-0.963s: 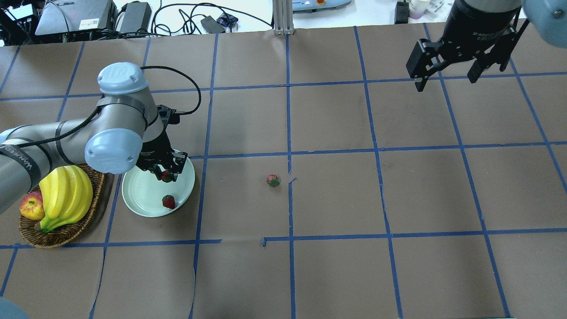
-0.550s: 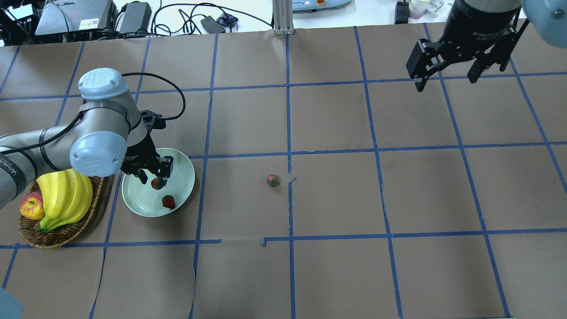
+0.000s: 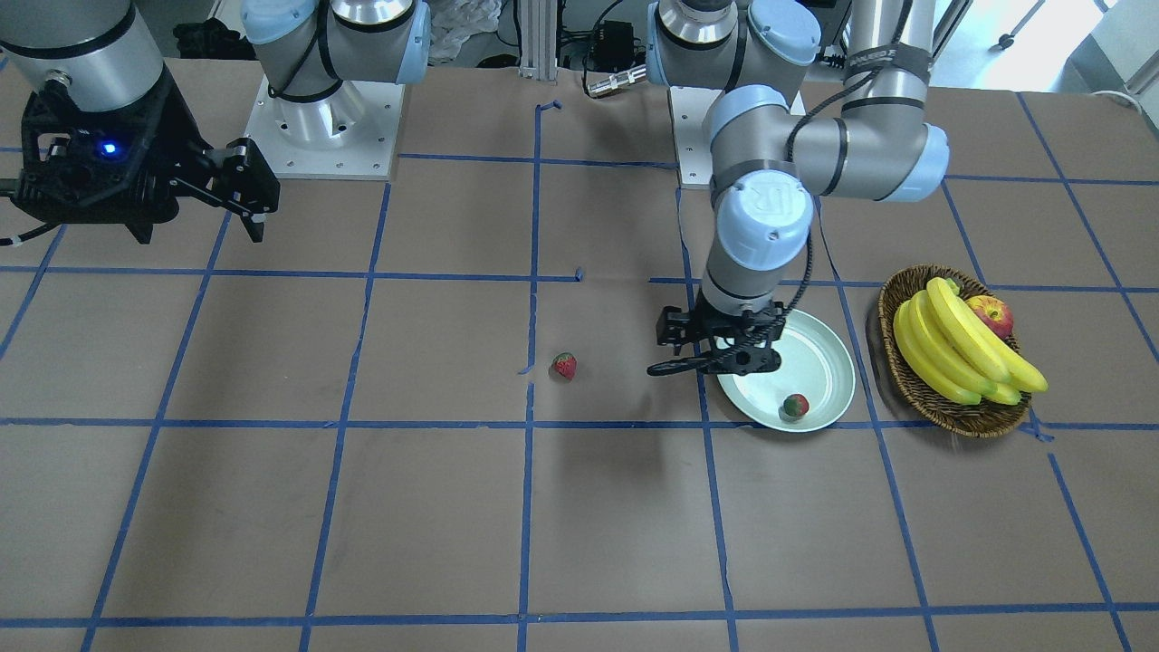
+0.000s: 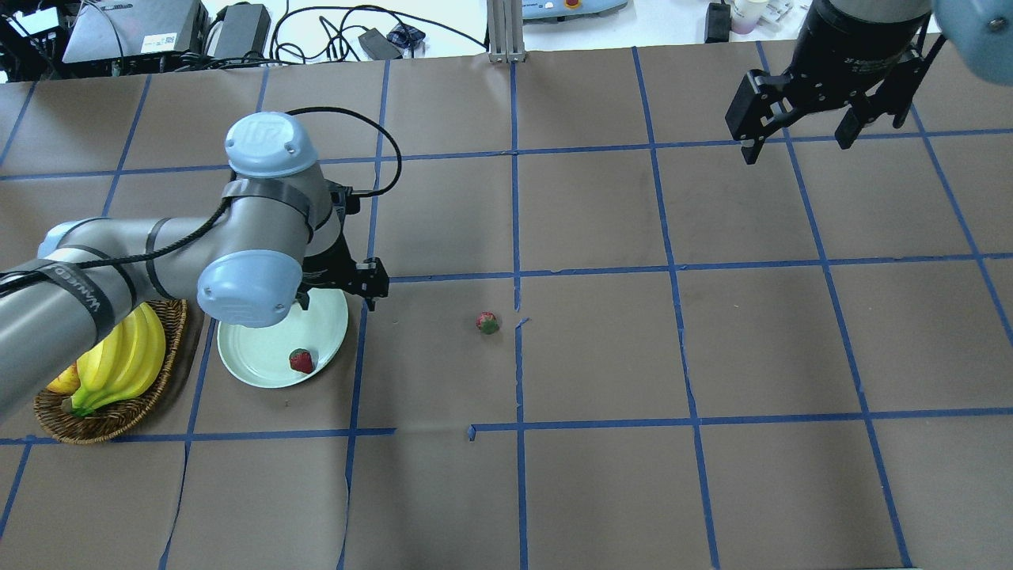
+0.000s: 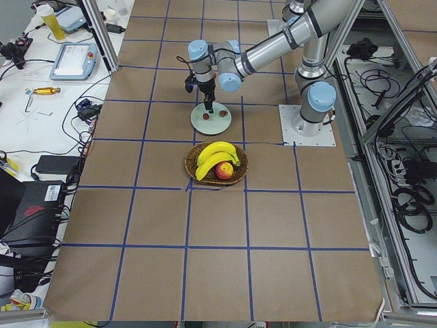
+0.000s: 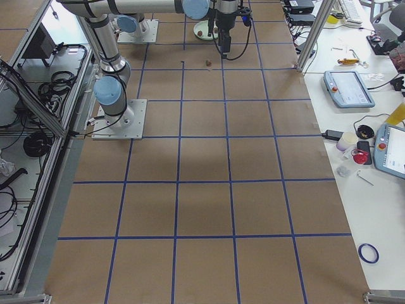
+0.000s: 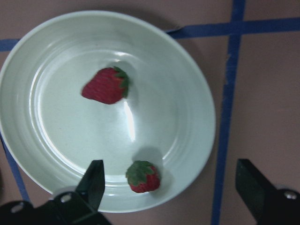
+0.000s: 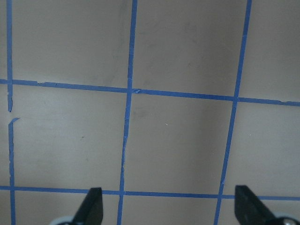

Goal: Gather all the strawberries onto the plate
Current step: 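Reach the left gripper to the last strawberry and grasp it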

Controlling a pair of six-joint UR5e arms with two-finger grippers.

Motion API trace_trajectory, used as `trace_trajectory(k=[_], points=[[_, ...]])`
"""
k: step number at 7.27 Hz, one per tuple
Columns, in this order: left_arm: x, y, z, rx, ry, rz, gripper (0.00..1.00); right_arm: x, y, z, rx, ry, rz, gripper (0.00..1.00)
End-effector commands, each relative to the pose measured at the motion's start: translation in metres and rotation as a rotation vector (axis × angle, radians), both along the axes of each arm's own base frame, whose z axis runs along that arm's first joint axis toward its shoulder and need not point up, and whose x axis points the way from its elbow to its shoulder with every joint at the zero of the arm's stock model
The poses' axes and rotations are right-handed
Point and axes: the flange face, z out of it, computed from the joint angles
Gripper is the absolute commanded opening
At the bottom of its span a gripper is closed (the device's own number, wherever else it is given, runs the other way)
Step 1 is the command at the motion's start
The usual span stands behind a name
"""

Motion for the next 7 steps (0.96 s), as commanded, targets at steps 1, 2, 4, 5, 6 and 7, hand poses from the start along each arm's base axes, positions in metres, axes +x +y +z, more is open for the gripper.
trace_trajectory(k=[1, 2, 4, 5, 6, 7], points=[[-0.089, 0.008, -0.014, -0.135, 0.101, 0.161, 1.0, 0.0, 0.0, 0.0, 0.0, 0.0, 0.0, 1.0], [-0.113, 0.018, -0.034, -0.116, 0.092, 0.134, 1.0, 0.0, 0.0, 0.001, -0.001, 0.0, 0.0, 1.0], [-0.132, 0.022, -0.066, -0.09, 0.101, 0.123, 1.0, 0.0, 0.0, 0.001, -0.001, 0.0, 0.0, 1.0], [-0.141, 0.024, -0.075, -0.099, 0.106, 0.117, 0.99, 0.0, 0.0, 0.001, -0.001, 0.0, 0.0, 1.0], [-0.144, 0.026, -0.078, -0.095, 0.107, 0.108, 0.91, 0.0, 0.001, 0.001, 0.0, 0.0, 0.0, 1.0], [-0.144, 0.025, -0.077, -0.096, 0.109, 0.094, 0.51, 0.0, 0.0, 0.001, -0.001, 0.0, 0.001, 1.0]])
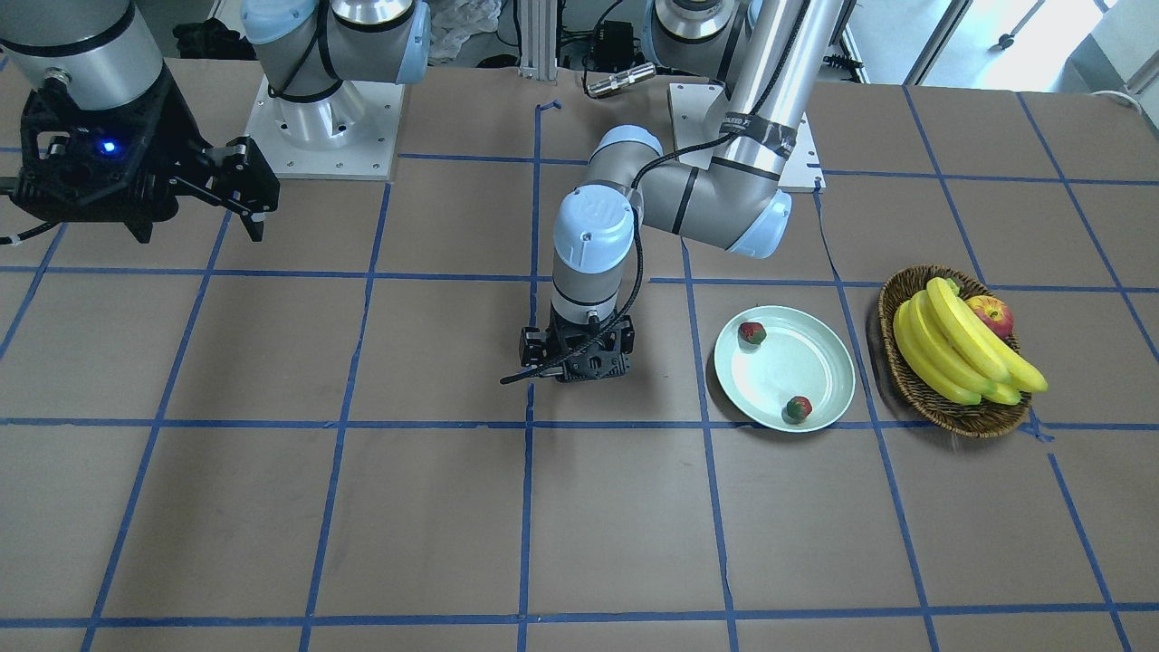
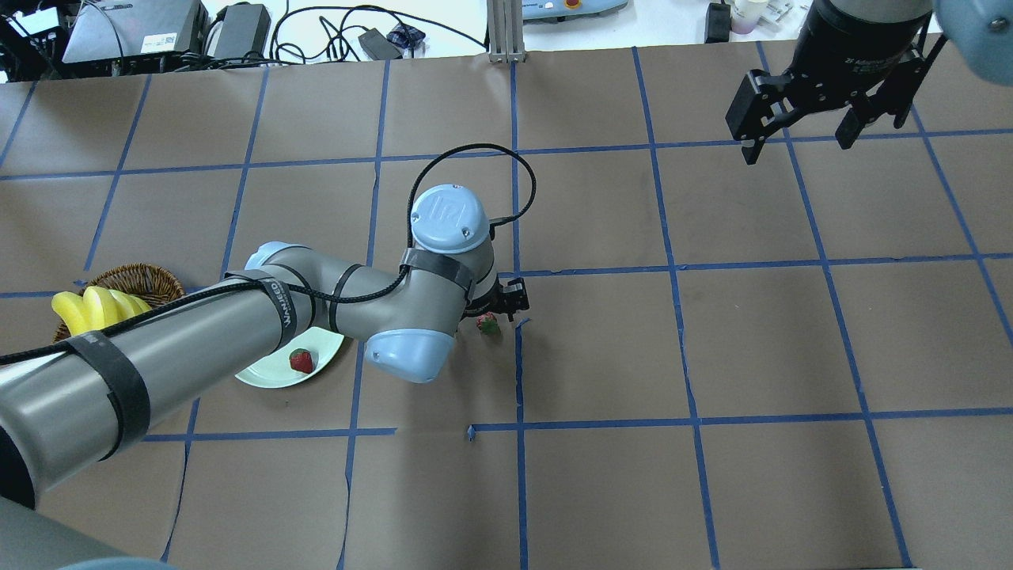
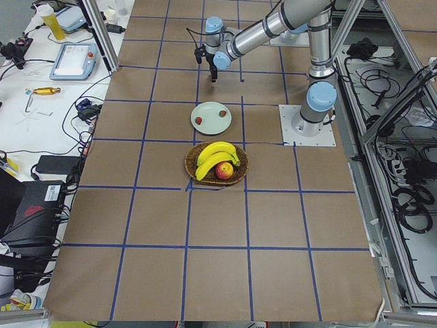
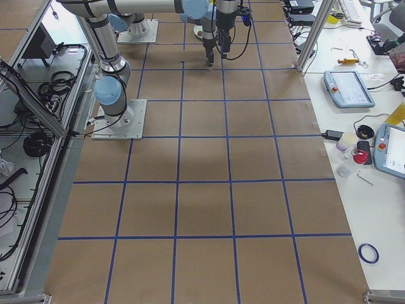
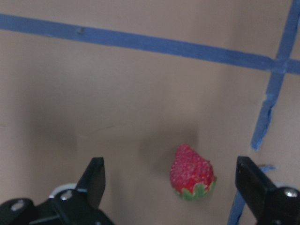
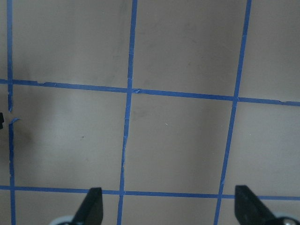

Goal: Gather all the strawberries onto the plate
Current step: 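Reach the left gripper to the last strawberry and grasp it, then place the last strawberry on the green plate and release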

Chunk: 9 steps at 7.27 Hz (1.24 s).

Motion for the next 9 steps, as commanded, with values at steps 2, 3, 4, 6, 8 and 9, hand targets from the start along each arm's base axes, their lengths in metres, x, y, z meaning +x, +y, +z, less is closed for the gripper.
trace_trajectory(k=[2, 3, 4, 6, 8, 9], points=[[-0.005, -0.006, 0.004, 0.007, -0.007, -0.027, 0.06, 0.0, 0.0, 0.0, -0.001, 0.0, 0.0, 1.0], [-0.004, -0.005, 0.008, 0.026, -0.018, -0.048, 0.0, 0.0, 0.0, 0.0, 0.001, 0.0, 0.0, 1.0], [-0.004, -0.009, 0.023, 0.011, -0.02, -0.071, 0.0, 0.0, 0.0, 0.0, -0.001, 0.0, 0.0, 1.0], [0.057, -0.033, 0.056, 0.082, -0.135, -0.061, 0.0, 0.0, -0.001, -0.001, 0.001, 0.0, 0.001, 1.0], [0.162, -0.042, 0.052, 0.157, -0.14, -0.186, 0.0, 0.0, -0.002, 0.0, -0.008, 0.0, 0.001, 1.0], [0.2, -0.034, 0.05, 0.175, -0.13, -0.217, 0.0, 0.0, -0.003, 0.0, -0.008, 0.0, 0.001, 1.0]])
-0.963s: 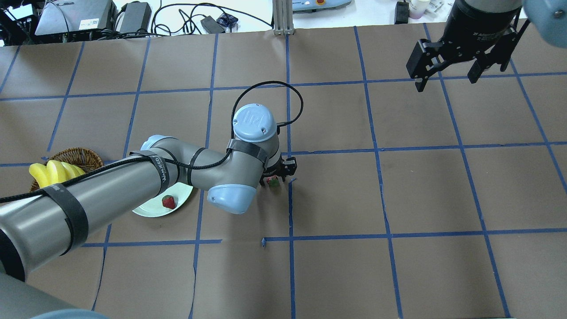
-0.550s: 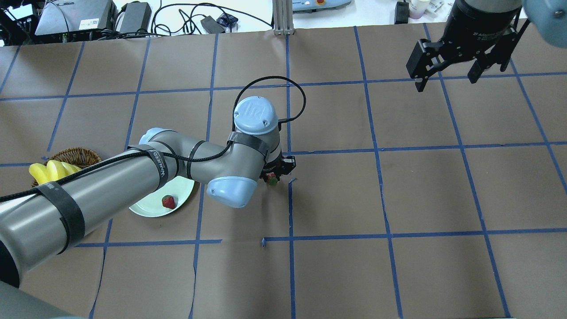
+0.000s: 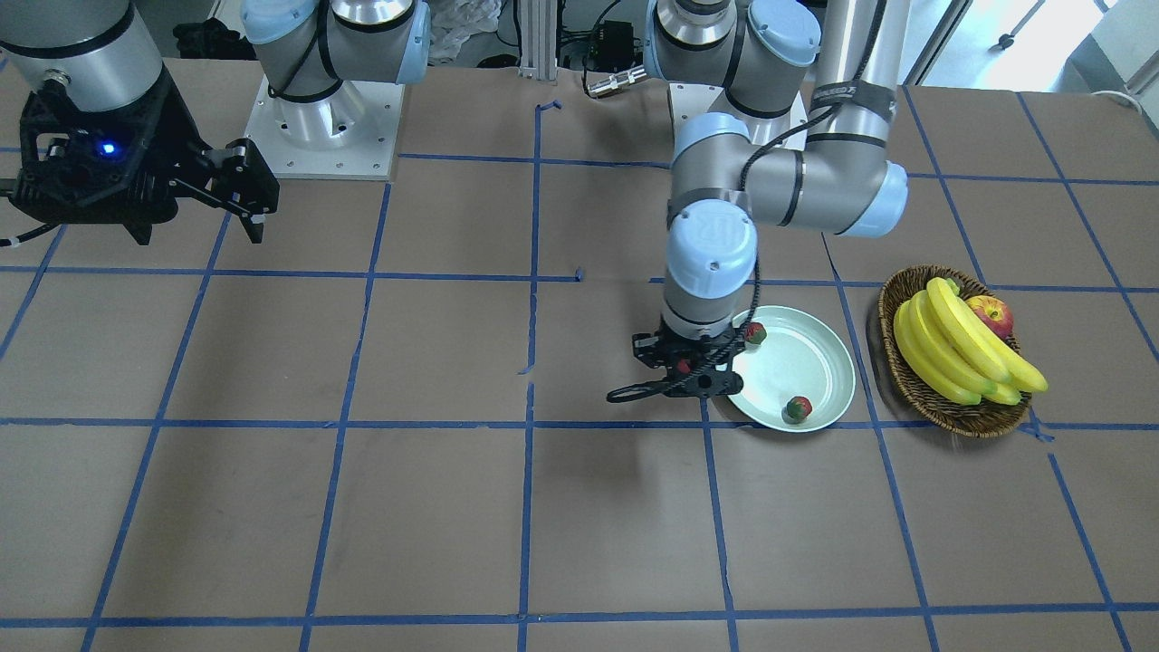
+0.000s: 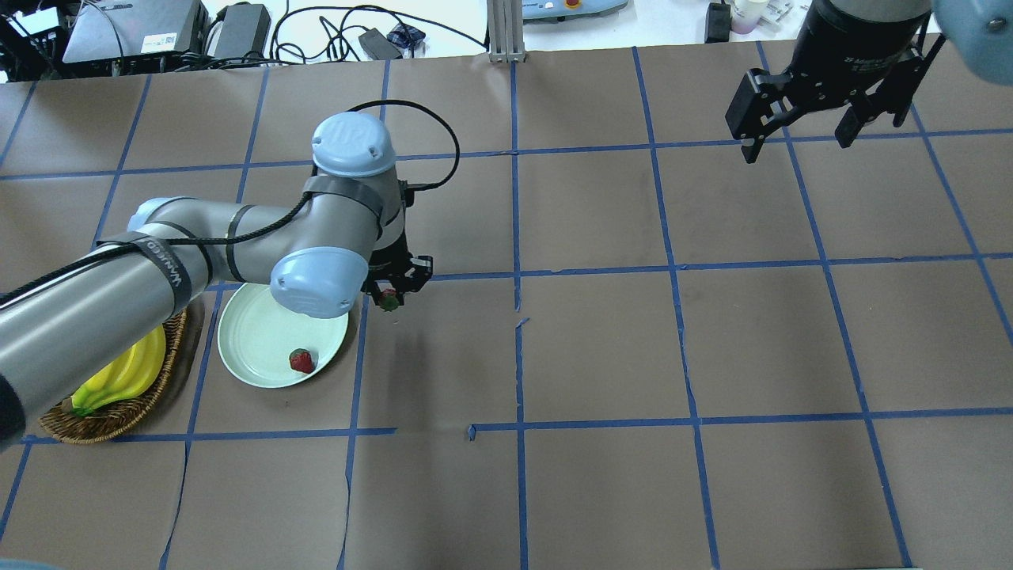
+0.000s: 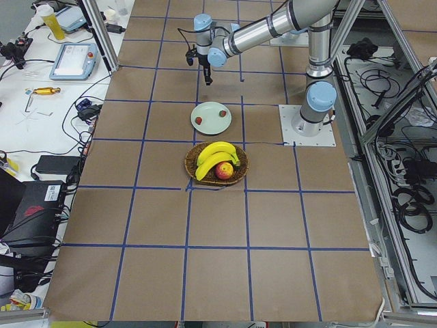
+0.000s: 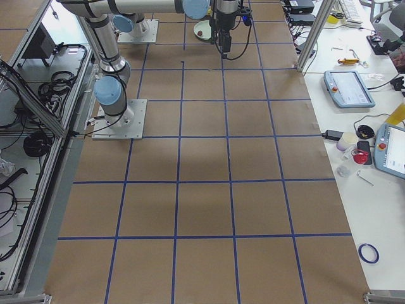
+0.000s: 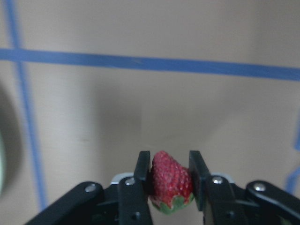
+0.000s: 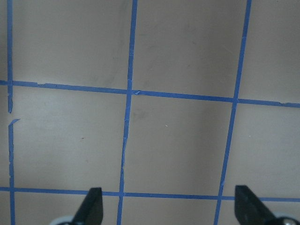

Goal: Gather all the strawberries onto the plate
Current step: 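Place the last strawberry on the green plate and release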

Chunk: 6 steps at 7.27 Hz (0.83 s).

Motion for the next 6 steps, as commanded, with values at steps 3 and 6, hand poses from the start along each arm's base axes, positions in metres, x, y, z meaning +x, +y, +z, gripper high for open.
trace_trajectory(k=[3, 6], points=[[0.129, 0.012, -0.007, 0.084, 0.03, -0.125, 0.17, 0.0, -0.001, 0.0, -0.003, 0.002, 0.0, 1.0], [0.123, 0.013, 0.02, 0.014, 0.036, -0.163, 1.0, 0.0, -0.001, 0.001, -0.006, 0.0, 0.0, 1.0]])
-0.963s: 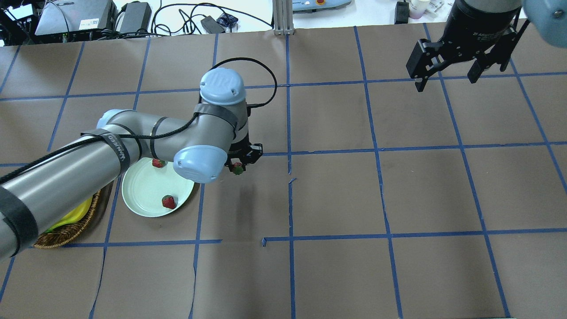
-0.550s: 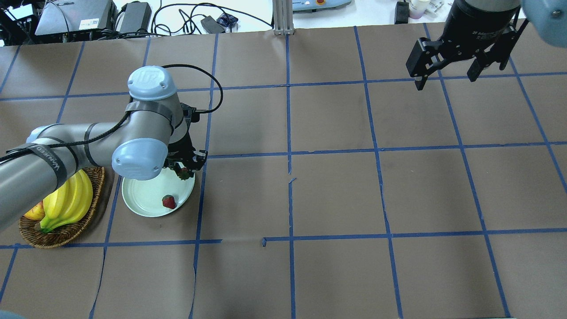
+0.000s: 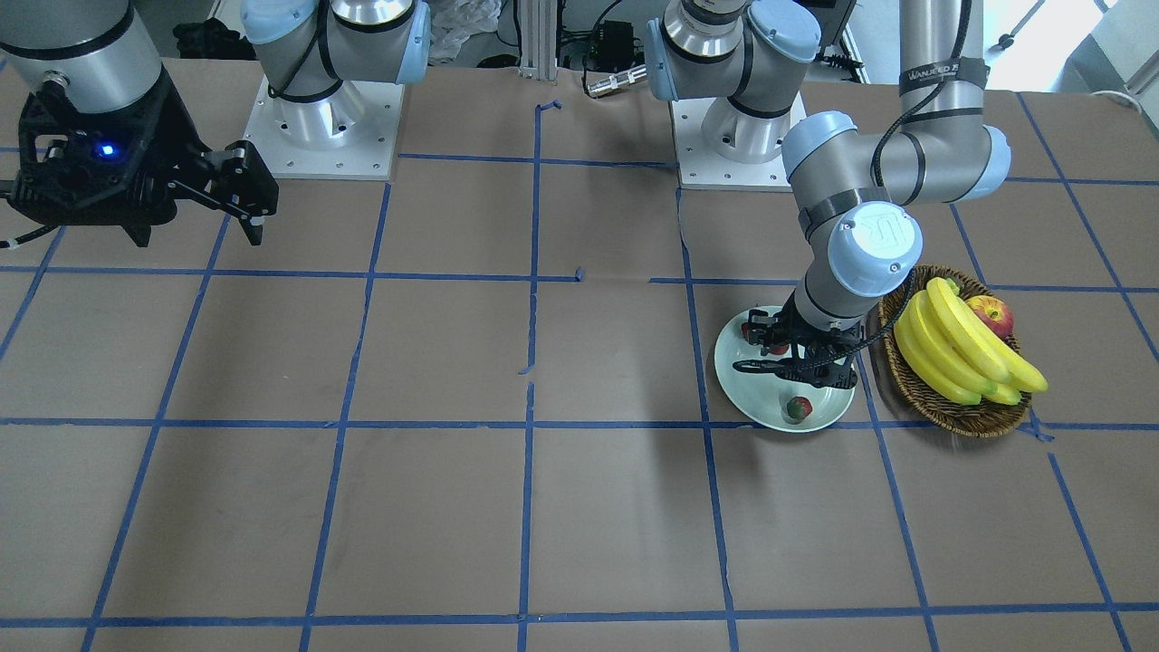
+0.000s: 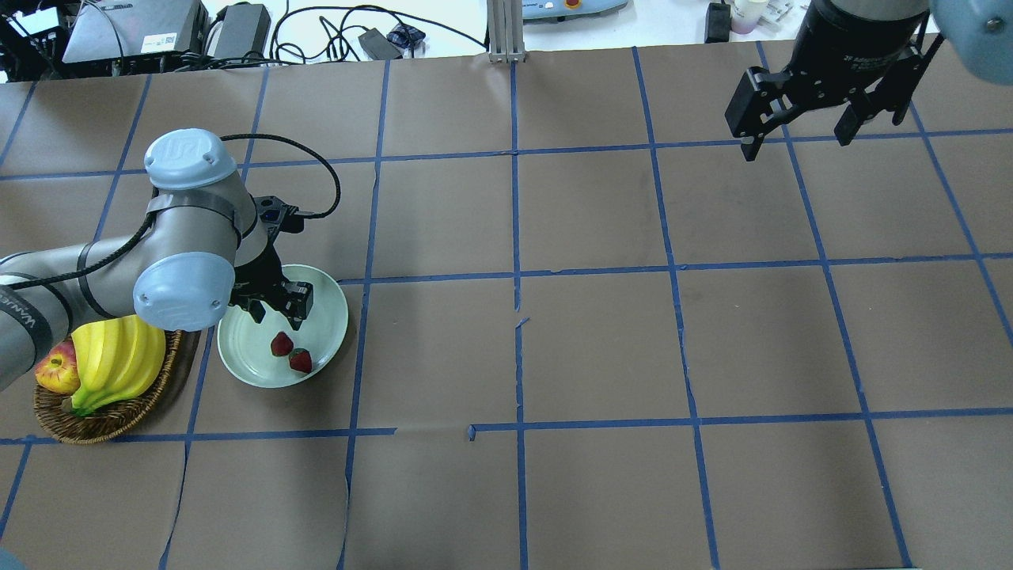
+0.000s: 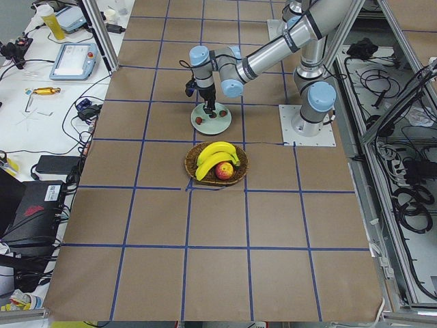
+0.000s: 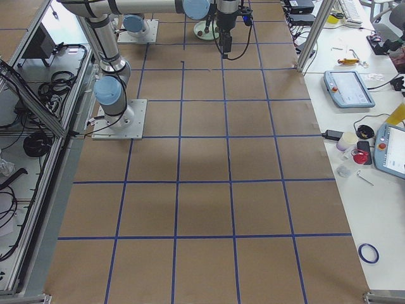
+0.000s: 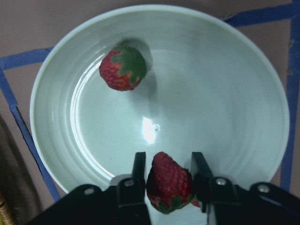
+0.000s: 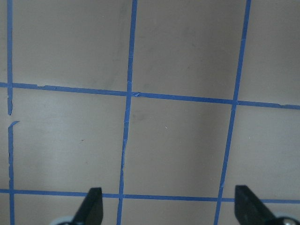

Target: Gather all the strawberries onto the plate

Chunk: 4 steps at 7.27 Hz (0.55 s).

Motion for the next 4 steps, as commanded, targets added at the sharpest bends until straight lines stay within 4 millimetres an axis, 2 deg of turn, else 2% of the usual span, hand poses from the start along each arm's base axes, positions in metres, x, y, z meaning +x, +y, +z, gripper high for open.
trace_trajectory(k=[1, 2, 3, 4], points=[[-0.01, -0.008, 0.051, -0.119, -0.008, 0.035, 1.0, 0.0, 0.0, 0.0, 0.0, 0.0, -0.002, 1.0], [-0.019, -0.023, 0.104, -0.202, 0.01, 0.02, 1.0, 0.0, 0.0, 0.001, -0.002, 0.0, -0.002, 1.0], [-0.026, -0.028, 0.162, -0.163, 0.027, 0.011, 1.0, 0.0, 0.001, 0.0, 0.001, 0.0, -0.002, 1.0], [-0.055, -0.026, 0.211, -0.171, 0.101, -0.014, 1.0, 0.0, 0.001, 0.0, 0.003, -0.003, 0.0, 1.0]])
